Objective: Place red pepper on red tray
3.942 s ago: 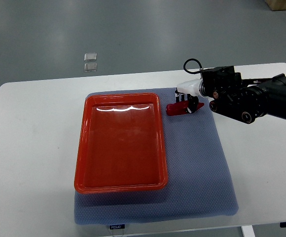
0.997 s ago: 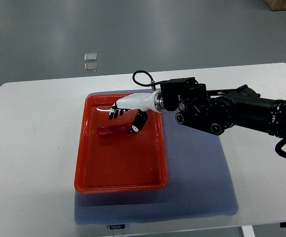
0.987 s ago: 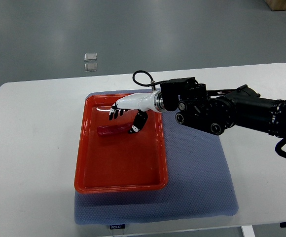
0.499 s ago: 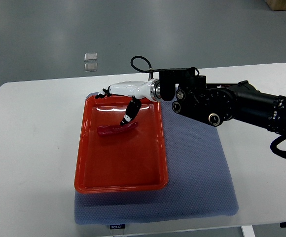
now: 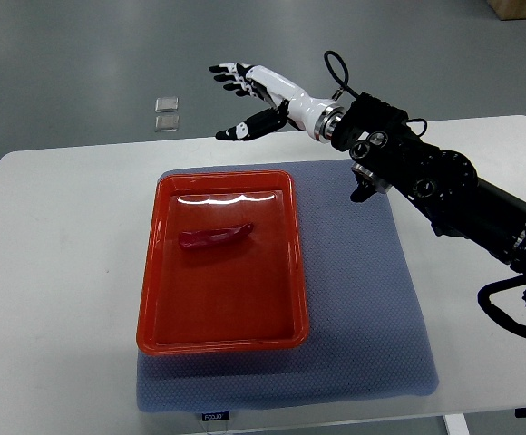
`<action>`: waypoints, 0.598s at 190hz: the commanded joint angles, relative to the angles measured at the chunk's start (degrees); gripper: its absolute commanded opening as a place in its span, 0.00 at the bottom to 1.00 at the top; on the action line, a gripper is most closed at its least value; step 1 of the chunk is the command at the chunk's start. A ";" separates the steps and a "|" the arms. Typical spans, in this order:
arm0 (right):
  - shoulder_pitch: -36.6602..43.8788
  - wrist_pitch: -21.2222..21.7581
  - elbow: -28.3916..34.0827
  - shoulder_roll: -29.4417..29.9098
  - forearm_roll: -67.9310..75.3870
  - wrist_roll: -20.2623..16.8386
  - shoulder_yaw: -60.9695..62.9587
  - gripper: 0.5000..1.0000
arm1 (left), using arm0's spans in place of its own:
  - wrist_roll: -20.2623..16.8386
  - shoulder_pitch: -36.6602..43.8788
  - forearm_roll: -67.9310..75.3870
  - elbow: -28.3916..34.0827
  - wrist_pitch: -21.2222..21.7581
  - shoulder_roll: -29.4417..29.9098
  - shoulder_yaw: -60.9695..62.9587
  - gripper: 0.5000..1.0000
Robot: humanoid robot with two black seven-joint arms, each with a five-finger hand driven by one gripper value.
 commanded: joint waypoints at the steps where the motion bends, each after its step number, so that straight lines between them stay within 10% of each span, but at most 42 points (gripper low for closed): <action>1: -2.53 -0.17 -0.01 0.29 4.25 0.57 6.50 0.83 | 0.00 0.02 0.00 0.00 0.00 0.00 0.00 1.00; 114: -8.95 -4.83 -7.57 0.20 37.55 -4.79 16.43 0.83 | 0.00 0.02 0.00 0.00 0.00 0.00 0.00 1.00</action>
